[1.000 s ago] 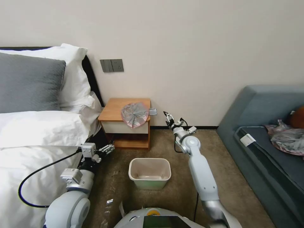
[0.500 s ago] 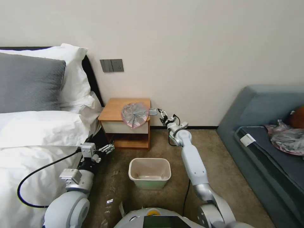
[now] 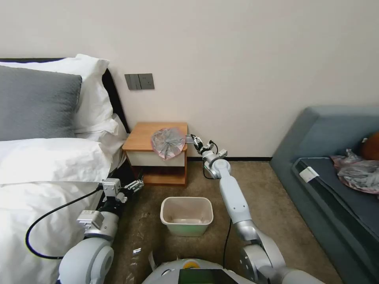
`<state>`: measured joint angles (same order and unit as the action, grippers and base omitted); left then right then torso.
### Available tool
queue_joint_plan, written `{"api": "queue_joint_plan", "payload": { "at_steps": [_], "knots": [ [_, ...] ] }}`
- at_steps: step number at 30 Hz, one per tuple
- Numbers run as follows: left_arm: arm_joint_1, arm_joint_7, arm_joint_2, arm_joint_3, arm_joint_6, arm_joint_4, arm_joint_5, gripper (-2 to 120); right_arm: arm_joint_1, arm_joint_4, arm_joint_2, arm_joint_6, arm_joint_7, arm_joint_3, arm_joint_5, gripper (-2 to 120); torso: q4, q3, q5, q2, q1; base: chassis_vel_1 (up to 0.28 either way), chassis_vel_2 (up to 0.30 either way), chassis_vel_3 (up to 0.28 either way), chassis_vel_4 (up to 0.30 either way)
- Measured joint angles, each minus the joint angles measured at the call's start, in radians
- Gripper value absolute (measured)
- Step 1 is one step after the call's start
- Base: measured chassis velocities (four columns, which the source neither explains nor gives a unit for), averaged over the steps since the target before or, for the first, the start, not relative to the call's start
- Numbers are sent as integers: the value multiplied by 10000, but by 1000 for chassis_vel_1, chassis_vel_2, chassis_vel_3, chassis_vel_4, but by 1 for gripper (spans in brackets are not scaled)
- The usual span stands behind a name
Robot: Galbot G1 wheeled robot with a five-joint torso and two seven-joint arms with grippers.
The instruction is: Pick up the garbage bag from the table and place it over the trash can.
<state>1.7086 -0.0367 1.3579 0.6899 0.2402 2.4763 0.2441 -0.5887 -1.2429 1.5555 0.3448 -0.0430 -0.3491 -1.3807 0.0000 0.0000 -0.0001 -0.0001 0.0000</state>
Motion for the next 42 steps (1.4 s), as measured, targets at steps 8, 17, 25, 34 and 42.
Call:
{"api": "queue_joint_plan", "payload": {
  "at_steps": [8,17,25,34,42],
  "knots": [
    [51,10,86,52,-139,2,-58,100,59,-23,-17,-134,12,210,99,43,0,0,1,0,0,0,0,0,0],
    [19,11,118,12,-174,-4,-60,100,-32,-339,-151,-172,-174,277,74,14,0,0,1,0,0,0,0,0,0],
    [-33,13,65,12,-218,-55,-33,100,-500,-1392,-375,-302,-631,588,-134,0,0,0,1,0,0,0,0,0,0],
    [-10,22,56,29,-385,-21,105,100,-1406,-3286,-663,-565,-1590,1207,-435,0,0,0,1,0,0,0,0,0,0],
    [4,22,-37,163,-449,18,261,100,-2755,-5159,-1119,-779,-2517,1785,-483,0,-1,0,1,0,0,0,0,0,0]
  ]
}}
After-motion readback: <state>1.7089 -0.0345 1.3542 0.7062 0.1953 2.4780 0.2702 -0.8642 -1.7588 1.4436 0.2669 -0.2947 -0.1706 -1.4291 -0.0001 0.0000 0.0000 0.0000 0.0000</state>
